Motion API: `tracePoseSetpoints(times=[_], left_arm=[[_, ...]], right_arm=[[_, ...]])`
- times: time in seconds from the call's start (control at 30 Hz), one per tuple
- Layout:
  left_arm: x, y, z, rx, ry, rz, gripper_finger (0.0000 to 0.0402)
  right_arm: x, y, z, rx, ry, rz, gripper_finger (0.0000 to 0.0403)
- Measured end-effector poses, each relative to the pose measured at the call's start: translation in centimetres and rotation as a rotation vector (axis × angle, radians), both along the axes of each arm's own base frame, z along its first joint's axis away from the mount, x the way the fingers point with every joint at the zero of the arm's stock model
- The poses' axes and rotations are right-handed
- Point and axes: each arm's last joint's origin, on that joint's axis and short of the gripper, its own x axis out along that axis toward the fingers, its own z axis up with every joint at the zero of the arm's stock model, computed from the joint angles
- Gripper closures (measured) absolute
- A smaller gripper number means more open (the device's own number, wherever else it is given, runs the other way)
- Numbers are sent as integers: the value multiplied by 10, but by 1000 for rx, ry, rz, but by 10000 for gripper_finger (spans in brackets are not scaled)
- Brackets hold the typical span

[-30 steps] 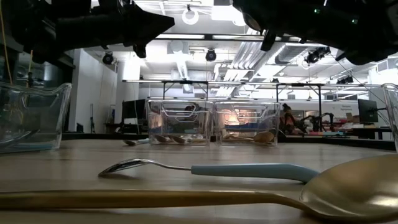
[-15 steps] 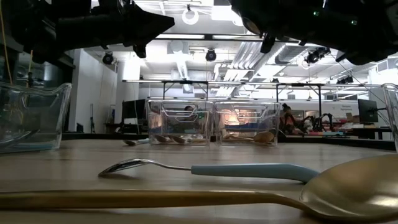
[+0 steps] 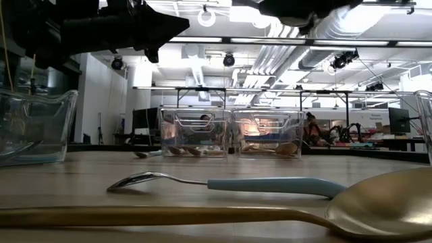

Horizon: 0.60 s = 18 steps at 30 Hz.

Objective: Sort silverware by color (type)
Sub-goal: Put the blue spoon into the bottom right transparent bin

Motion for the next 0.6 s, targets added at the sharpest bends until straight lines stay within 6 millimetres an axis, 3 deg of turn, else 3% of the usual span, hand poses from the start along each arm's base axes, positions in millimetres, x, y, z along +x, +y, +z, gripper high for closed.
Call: tracePoseSetpoints(times=[0.27, 0.6], left_arm=[[0, 0, 0, -17, 0, -4, 402], [0, -2, -1, -18, 12, -13, 402]], right_arm=[[-32, 39, 31, 204, 528, 14, 402], [-92, 78, 29, 587, 948, -101, 402]])
